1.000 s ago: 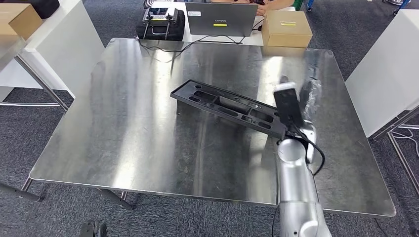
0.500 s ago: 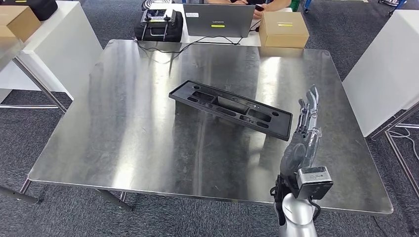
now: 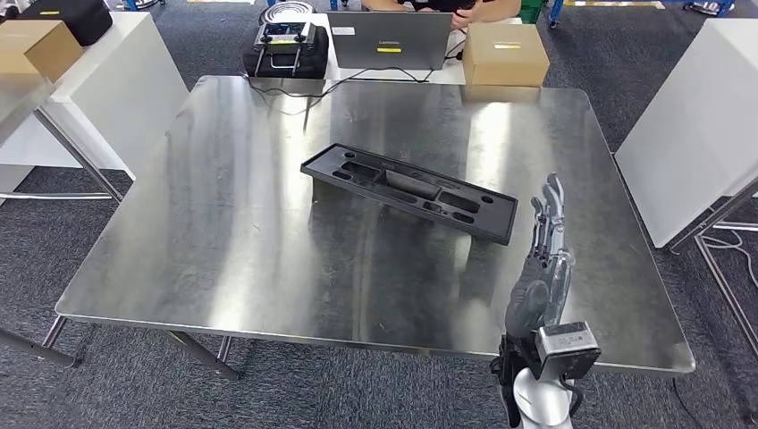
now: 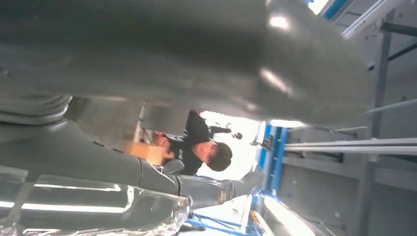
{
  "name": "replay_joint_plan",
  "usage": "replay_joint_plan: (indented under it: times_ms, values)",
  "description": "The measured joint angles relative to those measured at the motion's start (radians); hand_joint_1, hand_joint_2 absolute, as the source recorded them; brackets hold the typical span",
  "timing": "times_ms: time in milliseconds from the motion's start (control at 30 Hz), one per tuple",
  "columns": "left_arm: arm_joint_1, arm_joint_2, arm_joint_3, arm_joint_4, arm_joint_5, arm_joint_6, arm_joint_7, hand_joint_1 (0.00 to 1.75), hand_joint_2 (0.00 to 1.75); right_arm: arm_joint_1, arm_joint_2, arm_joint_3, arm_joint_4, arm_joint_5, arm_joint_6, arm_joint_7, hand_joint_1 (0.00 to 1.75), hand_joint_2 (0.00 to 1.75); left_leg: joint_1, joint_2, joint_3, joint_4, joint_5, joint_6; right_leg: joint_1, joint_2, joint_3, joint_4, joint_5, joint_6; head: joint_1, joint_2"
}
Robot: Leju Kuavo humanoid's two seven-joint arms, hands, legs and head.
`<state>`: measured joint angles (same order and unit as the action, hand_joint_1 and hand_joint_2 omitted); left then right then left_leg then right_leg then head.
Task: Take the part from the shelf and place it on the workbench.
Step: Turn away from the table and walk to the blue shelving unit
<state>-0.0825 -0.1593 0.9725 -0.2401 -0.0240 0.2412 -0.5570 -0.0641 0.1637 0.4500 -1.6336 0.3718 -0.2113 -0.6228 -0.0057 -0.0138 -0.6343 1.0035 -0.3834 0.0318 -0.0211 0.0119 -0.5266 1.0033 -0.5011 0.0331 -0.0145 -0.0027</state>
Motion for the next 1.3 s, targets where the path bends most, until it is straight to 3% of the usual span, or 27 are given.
replay_joint_plan:
  times_ms: [67, 133, 200, 233, 267, 300, 367, 400, 433, 500, 567, 600, 667, 700, 733, 767, 833, 900, 967, 1033, 1067, 1100, 1167, 1200, 1233, 1267, 1300]
  values:
    - [0.001, -0.001, 0.002, -0.001, 0.003, -0.004, 0.001, 0.00, 0.00, 0.000, 0.000, 0.001, 0.000, -0.001, 0.001, 0.000, 0.00, 0.00, 0.006, 0.001, -0.015, 0.029, -0.036, -0.011, -0.005, -0.003, -0.006, -0.001, 0.012, -0.021, -0.001, 0.000]
    - [0.002, -0.001, 0.005, -0.002, 0.005, -0.019, 0.011, 0.00, 0.00, 0.002, -0.001, 0.001, 0.000, -0.009, 0.008, 0.000, 0.00, 0.00, 0.010, 0.005, -0.049, 0.130, -0.130, -0.023, -0.005, -0.007, -0.020, 0.000, 0.029, -0.036, -0.003, 0.000]
    - [0.003, -0.001, 0.006, -0.002, 0.002, -0.048, 0.030, 0.00, 0.00, 0.009, -0.004, 0.000, 0.002, -0.029, 0.020, -0.002, 0.00, 0.00, 0.013, 0.006, -0.078, 0.253, -0.205, -0.032, -0.002, -0.009, -0.041, 0.001, 0.045, -0.039, -0.003, 0.000]
    - [0.003, -0.001, 0.006, -0.002, -0.001, -0.067, 0.039, 0.00, 0.00, 0.015, -0.007, -0.001, 0.004, -0.039, 0.024, -0.004, 0.00, 0.00, 0.015, 0.006, -0.075, 0.282, -0.216, -0.033, 0.000, -0.011, -0.050, 0.001, 0.051, -0.038, -0.003, 0.000]
    - [0.004, -0.001, 0.006, -0.002, -0.005, -0.088, 0.048, 0.00, 0.00, 0.021, -0.011, -0.002, 0.006, -0.047, 0.026, -0.006, 0.00, 0.00, 0.016, 0.007, -0.052, 0.271, -0.207, -0.031, 0.001, -0.012, -0.059, 0.002, 0.058, -0.036, -0.003, 0.000]
    - [0.004, -0.001, 0.006, -0.002, -0.010, -0.109, 0.056, 0.00, 0.00, 0.027, -0.015, -0.005, 0.008, -0.052, 0.023, -0.009, 0.00, 0.00, 0.016, 0.007, -0.008, 0.219, -0.186, -0.027, 0.002, -0.012, -0.066, 0.002, 0.064, -0.034, -0.003, 0.000]
    - [0.004, 0.002, 0.006, -0.002, -0.021, -0.150, 0.071, 0.00, 0.00, 0.039, -0.021, -0.014, 0.012, -0.055, 0.015, -0.013, 0.00, 0.00, 0.013, 0.006, 0.102, 0.071, -0.152, -0.015, 0.004, -0.012, -0.077, 0.002, 0.076, -0.028, -0.003, 0.000]
    - [0.004, 0.003, 0.005, -0.002, -0.027, -0.171, 0.076, 0.00, 0.00, 0.046, -0.025, -0.020, 0.014, -0.056, 0.009, -0.014, 0.00, 0.00, 0.010, 0.006, 0.139, 0.017, -0.143, -0.010, 0.005, -0.013, -0.079, 0.001, 0.082, -0.022, -0.002, 0.000]
    - [0.004, 0.005, 0.005, -0.002, -0.030, -0.190, 0.080, 0.00, 0.00, 0.054, -0.028, -0.027, 0.016, -0.056, 0.003, -0.015, 0.00, 0.00, 0.006, 0.005, 0.156, -0.010, -0.141, -0.006, 0.005, -0.014, -0.080, 0.000, 0.088, -0.015, -0.003, 0.000]
    - [0.006, 0.008, 0.004, -0.002, -0.040, -0.224, 0.087, 0.00, 0.00, 0.072, -0.032, -0.044, 0.019, -0.054, -0.013, -0.014, 0.00, 0.00, 0.000, 0.006, 0.151, -0.019, -0.130, 0.003, 0.004, -0.015, -0.081, -0.005, 0.101, 0.001, -0.003, 0.000]
    - [0.006, 0.010, 0.002, -0.002, -0.058, -0.248, 0.093, 0.00, 0.00, 0.096, -0.035, -0.067, 0.020, -0.046, -0.030, -0.012, 0.00, 0.00, 0.001, 0.010, 0.141, -0.031, -0.108, 0.018, 0.005, -0.014, -0.094, 0.010, 0.085, 0.006, -0.003, 0.000]
    - [0.007, 0.010, 0.000, -0.002, -0.068, -0.259, 0.096, 0.00, 0.00, 0.108, -0.036, -0.079, 0.020, -0.039, -0.038, -0.010, 0.00, 0.00, 0.003, 0.012, 0.132, -0.037, -0.095, 0.025, 0.006, -0.014, -0.109, 0.042, 0.053, 0.002, -0.002, 0.000]
    - [0.007, 0.012, -0.004, -0.002, -0.085, -0.277, 0.102, 0.00, 0.00, 0.134, -0.039, -0.102, 0.016, -0.024, -0.048, -0.007, 0.00, 0.00, 0.003, 0.015, 0.107, -0.038, -0.073, 0.034, 0.006, -0.013, -0.146, 0.160, -0.036, -0.010, 0.001, 0.000]
    - [0.007, 0.013, -0.005, -0.002, -0.091, -0.283, 0.105, 0.00, 0.00, 0.148, -0.040, -0.112, 0.012, -0.017, -0.050, -0.005, 0.00, 0.00, 0.001, 0.016, 0.092, -0.037, -0.062, 0.035, 0.005, -0.013, -0.159, 0.221, -0.067, -0.010, 0.001, 0.000]
    - [0.008, 0.013, -0.007, -0.001, -0.096, -0.287, 0.106, 0.00, 0.00, 0.160, -0.040, -0.121, 0.007, -0.011, -0.051, -0.002, 0.00, 0.00, 0.000, 0.017, 0.077, -0.035, -0.052, 0.035, 0.005, -0.013, -0.160, 0.262, -0.080, -0.005, 0.001, 0.000]
    - [0.008, 0.014, -0.010, -0.001, -0.101, -0.290, 0.108, 0.00, 0.00, 0.170, -0.041, -0.128, 0.002, -0.006, -0.051, 0.000, 0.00, 0.00, 0.000, 0.017, 0.062, -0.032, -0.043, 0.033, 0.005, -0.013, -0.145, 0.270, -0.074, 0.004, 0.002, 0.000]
    - [0.008, 0.014, -0.018, -0.001, -0.110, -0.296, 0.109, 0.00, 0.00, 0.184, -0.041, -0.140, -0.011, 0.004, -0.050, 0.002, 0.00, 0.00, 0.000, 0.018, 0.033, -0.022, -0.027, 0.028, 0.005, -0.013, -0.063, 0.181, -0.038, 0.020, 0.002, 0.000]
    - [0.007, 0.014, -0.024, -0.001, -0.116, -0.301, 0.109, 0.00, 0.00, 0.192, -0.040, -0.147, -0.023, 0.012, -0.048, 0.003, 0.00, 0.00, -0.003, 0.018, 0.010, -0.009, -0.013, 0.018, 0.008, -0.012, 0.035, 0.042, -0.029, 0.018, 0.001, 0.000]
    - [0.007, 0.015, -0.026, -0.001, -0.118, -0.304, 0.108, 0.00, 0.00, 0.200, -0.039, -0.152, -0.030, 0.016, -0.047, 0.004, 0.00, 0.00, -0.004, 0.017, 0.001, -0.001, 0.000, 0.007, 0.013, -0.010, 0.066, -0.021, -0.037, 0.004, 0.000, 0.000]
    - [0.008, 0.017, -0.027, -0.001, -0.119, -0.304, 0.108, 0.00, 0.00, 0.206, -0.038, -0.154, -0.033, 0.019, -0.044, 0.004, 0.00, 0.00, -0.001, 0.015, -0.004, 0.003, 0.006, -0.003, 0.009, -0.011, 0.051, -0.021, -0.024, -0.012, 0.000, 0.000]
    - [0.009, 0.017, -0.027, -0.001, -0.119, -0.304, 0.108, 0.00, 0.00, 0.207, -0.036, -0.155, -0.033, 0.021, -0.042, 0.004, 0.00, 0.00, 0.002, 0.013, -0.010, 0.014, -0.010, -0.010, 0.006, -0.013, 0.044, -0.020, -0.015, -0.022, -0.001, 0.000]
    - [0.010, 0.018, -0.027, -0.001, -0.119, -0.304, 0.108, 0.00, 0.00, 0.207, -0.034, -0.156, -0.033, 0.023, -0.039, 0.003, 0.00, 0.00, 0.005, 0.012, -0.020, 0.043, -0.046, -0.017, 0.002, -0.015, 0.035, -0.021, -0.004, -0.031, -0.001, 0.000]
    - [0.011, 0.019, -0.027, 0.000, -0.120, -0.304, 0.109, 0.00, 0.00, 0.206, -0.030, -0.157, -0.033, 0.028, -0.032, 0.004, 0.00, 0.00, 0.012, 0.011, -0.050, 0.153, -0.151, -0.031, 0.000, -0.017, 0.012, -0.021, 0.020, -0.042, -0.001, 0.000]
    - [0.010, 0.019, -0.027, 0.000, -0.120, -0.304, 0.110, 0.00, 0.00, 0.206, -0.028, -0.158, -0.033, 0.031, -0.027, 0.004, 0.00, 0.00, 0.015, 0.011, -0.063, 0.216, -0.191, -0.037, 0.000, -0.017, 0.000, -0.020, 0.032, -0.043, -0.001, 0.000]
    - [0.010, 0.019, -0.027, 0.000, -0.120, -0.304, 0.111, 0.00, 0.00, 0.205, -0.027, -0.159, -0.033, 0.034, -0.023, 0.005, 0.00, 0.00, 0.018, 0.012, -0.066, 0.263, -0.207, -0.041, 0.000, -0.018, -0.014, -0.019, 0.044, -0.041, -0.002, 0.000]
    - [0.010, 0.020, -0.027, 0.000, -0.120, -0.304, 0.113, 0.00, 0.00, 0.205, -0.026, -0.160, -0.033, 0.037, -0.018, 0.006, 0.00, 0.00, 0.021, 0.012, -0.054, 0.280, -0.201, -0.043, 0.000, -0.018, -0.028, -0.018, 0.055, -0.038, -0.002, 0.000]
    - [0.010, 0.020, -0.027, 0.000, -0.121, -0.304, 0.114, 0.00, 0.00, 0.204, -0.024, -0.161, -0.033, 0.039, -0.014, 0.007, 0.00, 0.00, 0.024, 0.012, -0.025, 0.260, -0.180, -0.044, -0.001, -0.017, -0.042, -0.017, 0.067, -0.034, -0.002, 0.000]
